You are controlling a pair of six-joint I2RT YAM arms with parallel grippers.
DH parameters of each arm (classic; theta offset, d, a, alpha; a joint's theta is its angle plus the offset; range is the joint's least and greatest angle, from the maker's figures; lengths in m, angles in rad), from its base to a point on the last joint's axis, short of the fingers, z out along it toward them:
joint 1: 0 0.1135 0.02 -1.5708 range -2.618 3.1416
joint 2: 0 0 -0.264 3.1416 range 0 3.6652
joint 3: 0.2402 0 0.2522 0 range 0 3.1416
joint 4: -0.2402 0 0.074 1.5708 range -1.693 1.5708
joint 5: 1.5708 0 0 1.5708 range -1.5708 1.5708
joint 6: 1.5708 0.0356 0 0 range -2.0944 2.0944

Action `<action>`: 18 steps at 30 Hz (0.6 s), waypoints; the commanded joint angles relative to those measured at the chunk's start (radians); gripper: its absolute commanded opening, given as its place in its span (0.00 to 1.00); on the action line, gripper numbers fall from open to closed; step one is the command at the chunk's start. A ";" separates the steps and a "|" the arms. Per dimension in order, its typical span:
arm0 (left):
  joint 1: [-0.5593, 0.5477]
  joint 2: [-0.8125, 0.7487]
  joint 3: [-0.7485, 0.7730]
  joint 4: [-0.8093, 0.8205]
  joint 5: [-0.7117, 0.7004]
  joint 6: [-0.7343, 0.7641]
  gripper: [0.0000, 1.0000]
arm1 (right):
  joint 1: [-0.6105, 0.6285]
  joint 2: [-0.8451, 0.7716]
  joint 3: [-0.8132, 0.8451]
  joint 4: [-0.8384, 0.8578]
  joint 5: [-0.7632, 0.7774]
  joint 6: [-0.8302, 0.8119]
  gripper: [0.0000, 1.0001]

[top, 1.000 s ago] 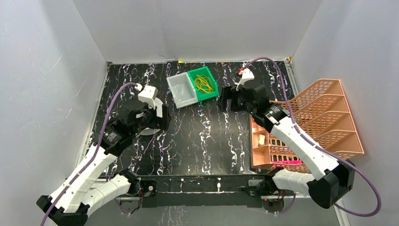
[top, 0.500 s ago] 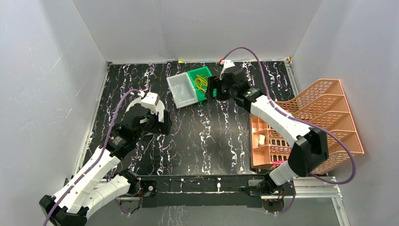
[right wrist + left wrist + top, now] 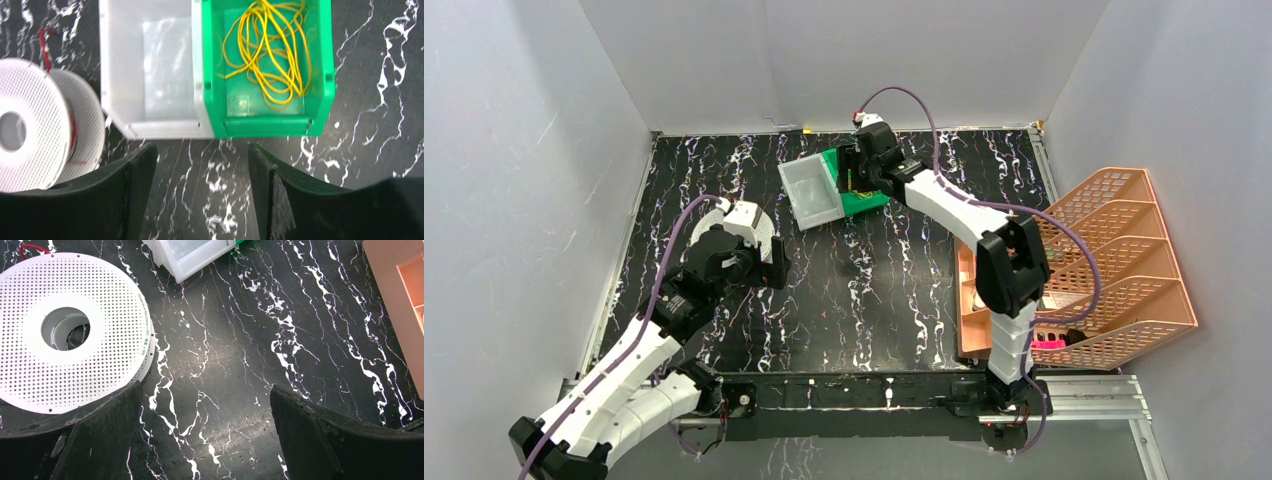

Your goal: Wrap the cables

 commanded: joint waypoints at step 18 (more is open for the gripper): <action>-0.005 -0.078 -0.026 0.013 -0.035 0.018 0.98 | 0.054 0.496 0.595 -0.147 0.218 -0.091 0.62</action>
